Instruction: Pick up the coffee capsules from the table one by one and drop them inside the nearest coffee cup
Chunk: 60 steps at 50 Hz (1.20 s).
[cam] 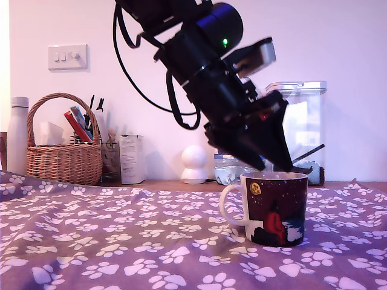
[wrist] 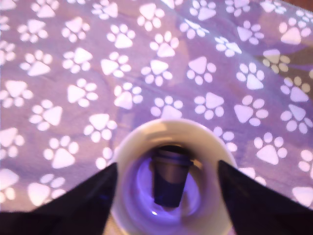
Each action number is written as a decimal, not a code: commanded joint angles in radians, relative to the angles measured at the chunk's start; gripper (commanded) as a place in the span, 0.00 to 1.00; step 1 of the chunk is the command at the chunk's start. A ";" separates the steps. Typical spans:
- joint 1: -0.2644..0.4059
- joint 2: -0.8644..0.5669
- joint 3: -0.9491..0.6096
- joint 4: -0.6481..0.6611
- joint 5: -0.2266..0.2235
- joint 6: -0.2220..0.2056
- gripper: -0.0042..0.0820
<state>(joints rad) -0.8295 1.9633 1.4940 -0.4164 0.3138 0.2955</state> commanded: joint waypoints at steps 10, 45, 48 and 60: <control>0.029 -0.155 -0.089 0.102 0.075 -0.001 0.11; 0.293 -0.561 -0.671 0.560 0.097 -0.181 0.02; 0.321 -0.581 -0.686 0.563 0.097 -0.184 0.02; 0.354 -0.597 -0.690 0.566 0.096 -0.195 0.02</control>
<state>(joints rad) -0.4725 1.3674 0.8295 0.1413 0.4065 0.1070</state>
